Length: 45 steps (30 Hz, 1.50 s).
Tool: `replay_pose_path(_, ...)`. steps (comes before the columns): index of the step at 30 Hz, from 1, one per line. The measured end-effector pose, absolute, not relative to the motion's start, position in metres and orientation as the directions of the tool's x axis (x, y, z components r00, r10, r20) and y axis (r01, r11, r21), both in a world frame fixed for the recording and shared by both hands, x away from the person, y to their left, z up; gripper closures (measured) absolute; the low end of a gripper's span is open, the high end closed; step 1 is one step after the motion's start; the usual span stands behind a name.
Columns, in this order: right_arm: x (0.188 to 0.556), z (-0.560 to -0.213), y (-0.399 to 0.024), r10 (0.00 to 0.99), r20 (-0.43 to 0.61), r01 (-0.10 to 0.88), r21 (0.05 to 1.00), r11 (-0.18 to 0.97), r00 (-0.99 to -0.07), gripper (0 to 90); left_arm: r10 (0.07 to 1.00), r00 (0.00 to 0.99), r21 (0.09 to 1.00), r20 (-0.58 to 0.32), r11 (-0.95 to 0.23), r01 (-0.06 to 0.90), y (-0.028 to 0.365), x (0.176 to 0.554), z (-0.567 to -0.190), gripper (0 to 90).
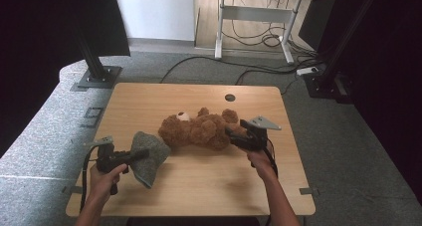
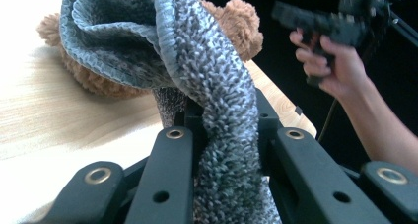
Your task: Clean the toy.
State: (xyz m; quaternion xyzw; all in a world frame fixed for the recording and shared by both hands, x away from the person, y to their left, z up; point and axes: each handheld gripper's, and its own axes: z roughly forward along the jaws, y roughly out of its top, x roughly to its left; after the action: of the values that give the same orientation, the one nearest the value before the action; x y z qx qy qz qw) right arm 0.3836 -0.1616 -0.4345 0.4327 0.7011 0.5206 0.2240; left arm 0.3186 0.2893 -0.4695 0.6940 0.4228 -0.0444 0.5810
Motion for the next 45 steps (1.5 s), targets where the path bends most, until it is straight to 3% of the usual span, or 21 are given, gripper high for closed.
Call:
replay_pose_path(10, 0.447, -0.439, -0.12, 0.845, 0.19, 0.483, 0.871, 0.091, -0.5, 31.4, 0.533, 0.627, 0.761, -0.568, 0.051, 0.647, 0.297, 0.318, -0.474, 75.8)
replay_pose_path(18, 0.459, -0.458, -0.104, 0.852, 0.168, 0.557, 0.814, 0.163, -0.496, 29.7, 0.54, 0.618, 0.76, -0.571, 0.064, 0.647, 0.302, 0.318, -0.476, 75.8)
replay_pose_path(22, 0.457, -0.467, -0.105, 0.842, 0.181, 0.567, 0.806, 0.169, -0.508, 28.9, 0.54, 0.617, 0.761, -0.572, 0.068, 0.646, 0.302, 0.318, -0.476, 75.8)
replay_pose_path(25, 0.451, -0.476, -0.11, 0.833, 0.219, 0.596, 0.787, 0.157, -0.509, 21.3, 0.538, 0.618, 0.761, -0.573, 0.071, 0.645, 0.302, 0.318, -0.476, 75.7)
replay_pose_path(37, 0.415, -0.493, -0.113, 0.807, 0.172, 0.554, 0.804, 0.217, -0.565, 20.9, 0.505, 0.655, 0.79, -0.561, 0.092, 0.606, 0.296, 0.313, -0.455, 75.7)
replay_pose_path(45, 0.399, -0.505, -0.119, 0.795, 0.189, 0.539, 0.819, 0.196, -0.577, 21.1, 0.48, 0.694, 0.815, -0.537, 0.082, 0.574, 0.266, 0.331, -0.443, 75.5)
